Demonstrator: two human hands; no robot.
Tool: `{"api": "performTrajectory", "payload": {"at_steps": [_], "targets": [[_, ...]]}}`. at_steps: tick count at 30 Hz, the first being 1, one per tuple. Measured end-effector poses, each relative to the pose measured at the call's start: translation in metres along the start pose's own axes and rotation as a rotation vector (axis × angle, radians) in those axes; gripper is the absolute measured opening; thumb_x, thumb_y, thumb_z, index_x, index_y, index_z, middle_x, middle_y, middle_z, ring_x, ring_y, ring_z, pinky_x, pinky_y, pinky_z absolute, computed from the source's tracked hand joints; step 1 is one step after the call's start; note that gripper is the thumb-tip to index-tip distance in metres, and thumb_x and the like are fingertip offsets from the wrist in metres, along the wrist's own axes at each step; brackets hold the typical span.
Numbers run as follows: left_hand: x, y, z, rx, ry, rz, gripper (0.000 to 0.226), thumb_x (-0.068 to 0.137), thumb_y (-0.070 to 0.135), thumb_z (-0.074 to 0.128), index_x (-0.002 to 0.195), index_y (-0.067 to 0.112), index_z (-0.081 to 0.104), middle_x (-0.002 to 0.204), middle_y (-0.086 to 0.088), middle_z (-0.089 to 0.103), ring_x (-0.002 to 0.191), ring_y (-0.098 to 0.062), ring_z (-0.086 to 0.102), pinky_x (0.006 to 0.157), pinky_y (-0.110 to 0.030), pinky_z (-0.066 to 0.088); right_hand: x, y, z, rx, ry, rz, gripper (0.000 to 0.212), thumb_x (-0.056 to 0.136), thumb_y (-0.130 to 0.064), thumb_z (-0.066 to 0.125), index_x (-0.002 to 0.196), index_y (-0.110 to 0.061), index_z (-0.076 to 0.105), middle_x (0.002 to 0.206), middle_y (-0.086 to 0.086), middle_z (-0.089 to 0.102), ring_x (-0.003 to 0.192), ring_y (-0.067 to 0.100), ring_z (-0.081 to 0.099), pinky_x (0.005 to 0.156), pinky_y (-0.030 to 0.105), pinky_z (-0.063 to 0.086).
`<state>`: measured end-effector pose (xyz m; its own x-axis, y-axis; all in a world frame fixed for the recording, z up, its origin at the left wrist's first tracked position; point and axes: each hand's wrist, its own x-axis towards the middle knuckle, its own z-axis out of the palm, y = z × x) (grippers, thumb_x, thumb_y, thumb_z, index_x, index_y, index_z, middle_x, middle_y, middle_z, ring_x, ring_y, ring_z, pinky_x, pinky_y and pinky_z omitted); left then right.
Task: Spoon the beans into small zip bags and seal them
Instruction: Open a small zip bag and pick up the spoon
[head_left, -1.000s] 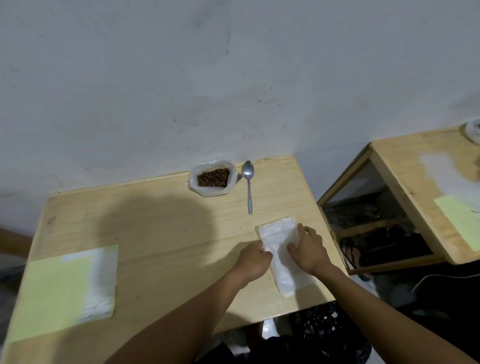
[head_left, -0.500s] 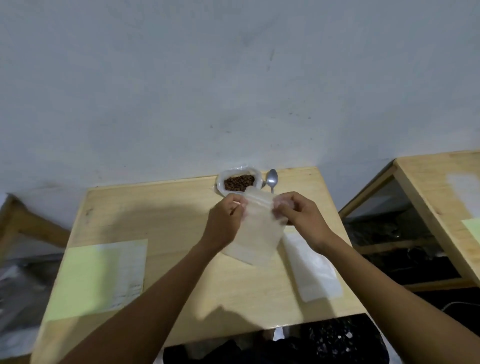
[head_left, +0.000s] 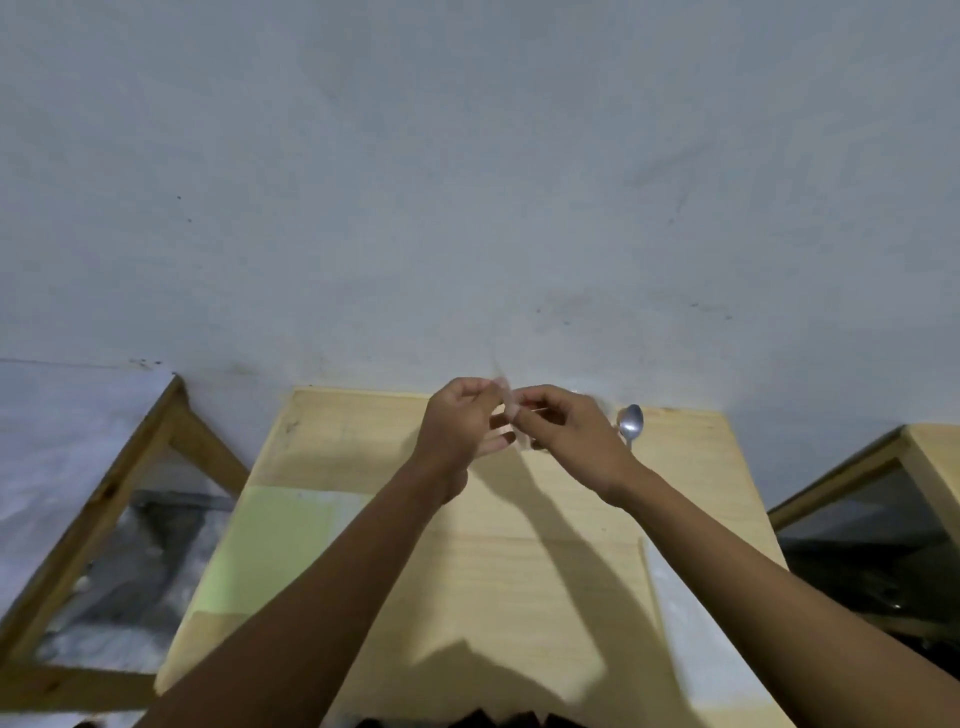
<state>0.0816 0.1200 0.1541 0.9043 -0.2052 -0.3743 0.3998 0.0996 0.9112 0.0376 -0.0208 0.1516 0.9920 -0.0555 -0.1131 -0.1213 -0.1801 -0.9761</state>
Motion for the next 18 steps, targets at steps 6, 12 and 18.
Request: {"api": "performTrajectory", "payload": {"at_steps": [6, 12, 18], "targets": [[-0.001, 0.012, -0.009, -0.026, -0.021, 0.011, 0.024, 0.091, 0.027, 0.067, 0.095, 0.003, 0.064, 0.093, -0.012, 0.072, 0.095, -0.025, 0.072, 0.082, -0.046, 0.059, 0.005, -0.010, 0.011, 0.047, 0.014, -0.006, 0.015, 0.088, -0.030, 0.071, 0.098, -0.019, 0.071, 0.078, -0.011, 0.073, 0.062, -0.001, 0.058, 0.065, 0.021, 0.044], [-0.001, 0.014, -0.013, -0.007, -0.037, 0.033, 0.023, 0.089, 0.025, 0.069, 0.098, 0.005, 0.063, 0.099, -0.012, 0.074, 0.095, -0.024, 0.072, 0.081, -0.046, 0.059, 0.007, -0.010, 0.010, 0.113, -0.017, 0.075, 0.017, 0.083, -0.030, 0.075, 0.098, -0.022, 0.073, 0.099, -0.002, 0.075, 0.079, 0.006, 0.066, 0.076, 0.029, 0.050], [0.000, 0.008, -0.012, 0.004, -0.050, 0.064, 0.009, 0.090, 0.016, 0.066, 0.092, 0.008, 0.066, 0.102, -0.013, 0.072, 0.090, -0.024, 0.073, 0.081, -0.043, 0.060, 0.004, -0.008, 0.005, 0.222, -0.027, 0.149, 0.021, 0.086, -0.031, 0.072, 0.101, -0.017, 0.075, 0.105, 0.004, 0.074, 0.087, 0.010, 0.068, 0.092, 0.040, 0.053]]}}
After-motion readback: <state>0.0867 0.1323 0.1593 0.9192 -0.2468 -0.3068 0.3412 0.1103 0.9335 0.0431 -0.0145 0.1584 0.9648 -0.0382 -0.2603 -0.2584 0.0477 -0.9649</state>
